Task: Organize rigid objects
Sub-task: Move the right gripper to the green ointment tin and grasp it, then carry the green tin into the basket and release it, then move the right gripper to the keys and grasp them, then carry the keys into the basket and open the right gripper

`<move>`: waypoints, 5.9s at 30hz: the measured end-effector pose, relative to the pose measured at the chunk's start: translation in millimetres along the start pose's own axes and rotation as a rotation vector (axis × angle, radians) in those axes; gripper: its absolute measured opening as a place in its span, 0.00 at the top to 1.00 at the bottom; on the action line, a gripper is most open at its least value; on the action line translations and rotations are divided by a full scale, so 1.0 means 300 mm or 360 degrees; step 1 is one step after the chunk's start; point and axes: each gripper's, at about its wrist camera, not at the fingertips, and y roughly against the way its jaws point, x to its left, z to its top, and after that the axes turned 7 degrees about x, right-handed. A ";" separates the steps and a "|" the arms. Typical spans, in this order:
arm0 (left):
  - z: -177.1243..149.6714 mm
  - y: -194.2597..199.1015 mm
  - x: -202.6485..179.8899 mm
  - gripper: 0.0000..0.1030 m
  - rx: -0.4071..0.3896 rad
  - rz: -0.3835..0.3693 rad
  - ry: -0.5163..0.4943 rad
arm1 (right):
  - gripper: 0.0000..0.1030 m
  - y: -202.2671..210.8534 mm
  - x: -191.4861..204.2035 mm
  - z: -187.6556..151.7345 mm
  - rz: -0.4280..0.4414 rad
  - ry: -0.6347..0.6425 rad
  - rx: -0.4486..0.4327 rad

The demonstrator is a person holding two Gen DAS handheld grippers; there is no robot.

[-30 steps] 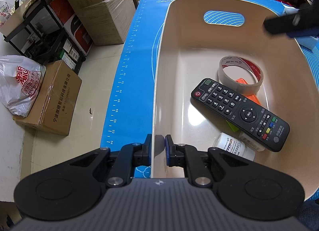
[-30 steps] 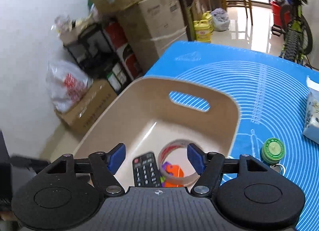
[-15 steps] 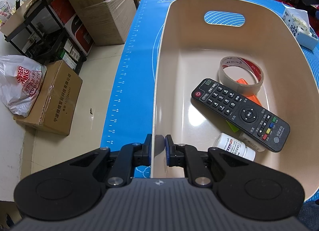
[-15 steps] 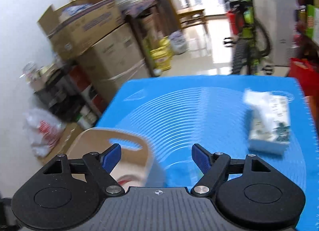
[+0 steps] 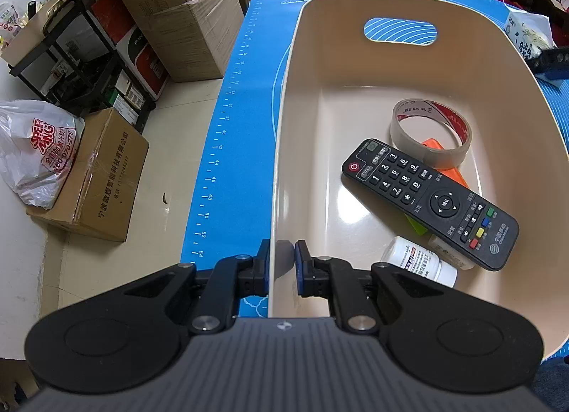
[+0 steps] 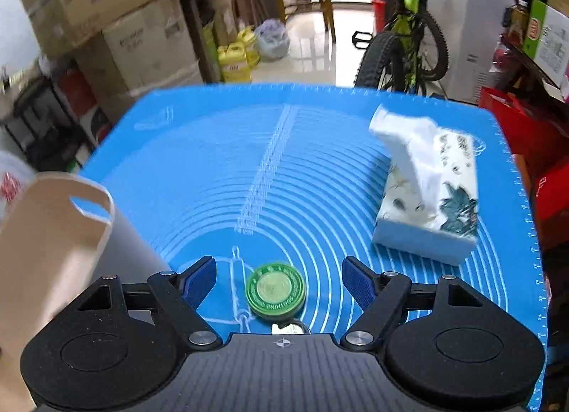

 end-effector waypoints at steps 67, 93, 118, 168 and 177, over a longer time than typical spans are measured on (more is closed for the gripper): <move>0.003 -0.001 0.004 0.86 -0.0002 0.0000 0.0020 | 0.48 0.080 0.719 -0.167 0.0090 0.0877 0.0148; 0.001 0.001 -0.001 0.85 -0.0002 0.0018 0.0016 | 0.15 0.101 0.704 -0.174 0.0087 0.0935 0.0182; 0.001 -0.002 -0.005 0.85 -0.0002 0.0027 0.0022 | 0.15 0.133 0.048 -0.006 -0.0061 0.0195 0.0051; 0.005 -0.003 -0.008 0.84 -0.0001 0.0038 0.0018 | 0.87 0.010 -0.002 -0.102 0.0020 0.0121 0.0015; 0.005 -0.003 -0.008 0.84 -0.0001 0.0037 0.0017 | 0.87 0.096 -0.015 -0.074 0.0041 0.0101 -0.0070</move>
